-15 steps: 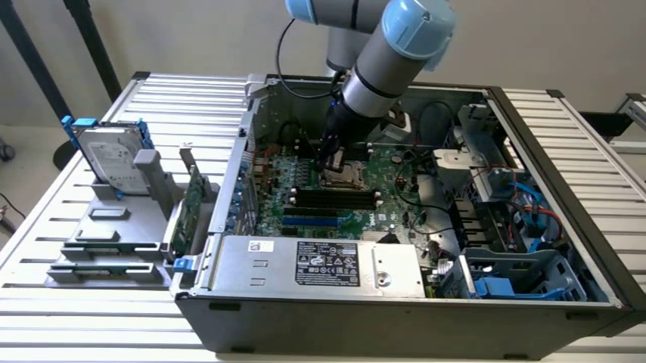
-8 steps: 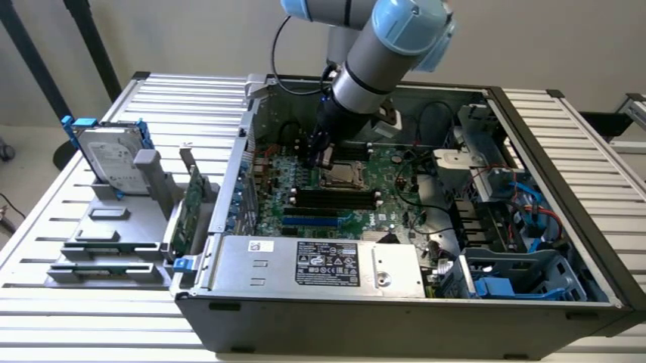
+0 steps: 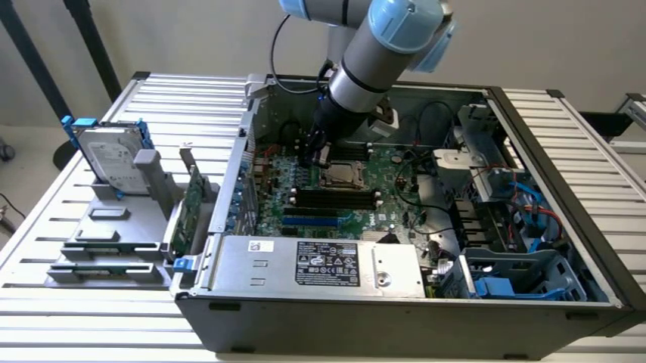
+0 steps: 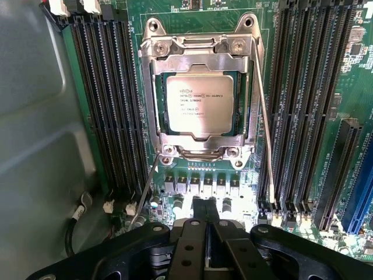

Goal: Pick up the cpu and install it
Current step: 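Install the first cpu locking lever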

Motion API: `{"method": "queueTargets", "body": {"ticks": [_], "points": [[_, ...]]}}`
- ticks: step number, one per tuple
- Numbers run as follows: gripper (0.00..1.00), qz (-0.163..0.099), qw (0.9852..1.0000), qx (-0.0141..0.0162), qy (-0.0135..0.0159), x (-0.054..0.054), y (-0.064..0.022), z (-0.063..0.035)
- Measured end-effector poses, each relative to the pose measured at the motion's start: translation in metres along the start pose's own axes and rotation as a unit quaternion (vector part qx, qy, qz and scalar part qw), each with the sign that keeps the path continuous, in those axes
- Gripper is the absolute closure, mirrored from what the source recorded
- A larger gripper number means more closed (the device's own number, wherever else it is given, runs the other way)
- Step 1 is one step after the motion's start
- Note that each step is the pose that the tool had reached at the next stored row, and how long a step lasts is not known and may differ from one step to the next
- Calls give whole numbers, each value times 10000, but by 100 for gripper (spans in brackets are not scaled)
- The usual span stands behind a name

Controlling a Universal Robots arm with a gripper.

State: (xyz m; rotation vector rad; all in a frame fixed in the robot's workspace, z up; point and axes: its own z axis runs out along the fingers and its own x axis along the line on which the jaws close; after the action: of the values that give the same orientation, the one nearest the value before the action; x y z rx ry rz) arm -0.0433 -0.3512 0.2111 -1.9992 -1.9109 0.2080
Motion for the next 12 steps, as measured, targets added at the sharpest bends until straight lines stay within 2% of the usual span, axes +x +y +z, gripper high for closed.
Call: {"method": "queueTargets", "body": {"ticks": [8, 12], "points": [[89, -1, 10000, 1, 3, -7, -1, -2], [89, -9, 10000, 2, 38, -21, -35, 6]]}}
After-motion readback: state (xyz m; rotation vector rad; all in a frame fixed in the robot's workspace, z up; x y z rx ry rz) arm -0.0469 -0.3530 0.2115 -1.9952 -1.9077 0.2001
